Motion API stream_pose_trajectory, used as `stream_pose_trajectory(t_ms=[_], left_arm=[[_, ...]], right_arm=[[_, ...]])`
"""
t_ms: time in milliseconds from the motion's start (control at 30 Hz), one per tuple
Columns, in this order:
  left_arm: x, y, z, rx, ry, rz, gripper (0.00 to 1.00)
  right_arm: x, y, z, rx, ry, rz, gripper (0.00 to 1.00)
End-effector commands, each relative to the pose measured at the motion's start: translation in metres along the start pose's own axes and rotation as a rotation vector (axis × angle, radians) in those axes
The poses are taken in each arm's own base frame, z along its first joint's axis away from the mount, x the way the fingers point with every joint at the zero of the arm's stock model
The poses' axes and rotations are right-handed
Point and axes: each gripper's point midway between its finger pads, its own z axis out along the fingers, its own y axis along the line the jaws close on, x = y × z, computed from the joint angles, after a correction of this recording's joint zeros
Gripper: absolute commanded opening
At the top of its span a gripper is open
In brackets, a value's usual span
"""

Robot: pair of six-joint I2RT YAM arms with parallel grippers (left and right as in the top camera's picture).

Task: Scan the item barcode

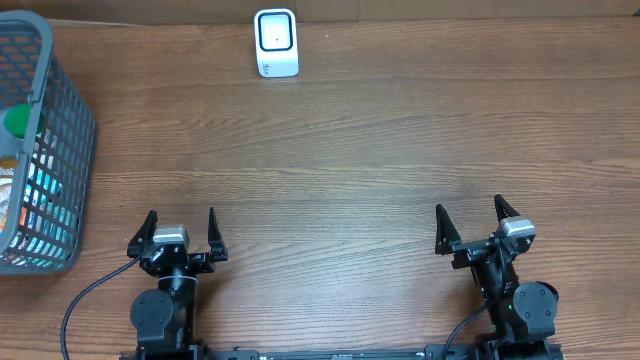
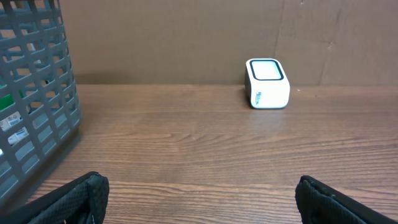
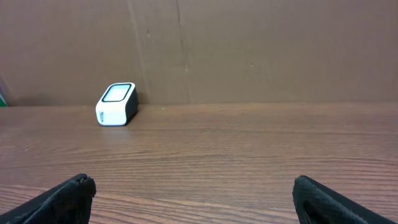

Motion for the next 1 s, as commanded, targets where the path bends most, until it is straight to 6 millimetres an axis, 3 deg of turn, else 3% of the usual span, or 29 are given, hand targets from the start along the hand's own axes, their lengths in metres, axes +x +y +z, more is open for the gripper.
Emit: stream_pose_trajectory(t_ms=[0,867,967], left_arm=[[-0.0008,-0.0038,-0.0005,0.019,-0.008,-0.009,1.00],[-0.0008,-0.0037,-0.0005,0.018,-0.008,-0.010,1.00],[-0.0063,-0.0052,-0.0006,0.029,-0.028,-0.143,1.00]], right_arm=[[0.0016,-0.0016,-0.0001,0.004,-0.005,0.006,1.00],[0.0017,-0.0016,-0.0001,0.005,-0.005,0.006,1.00],[0.0017,-0.0016,-0.0001,0.005,-0.005,0.006,1.00]])
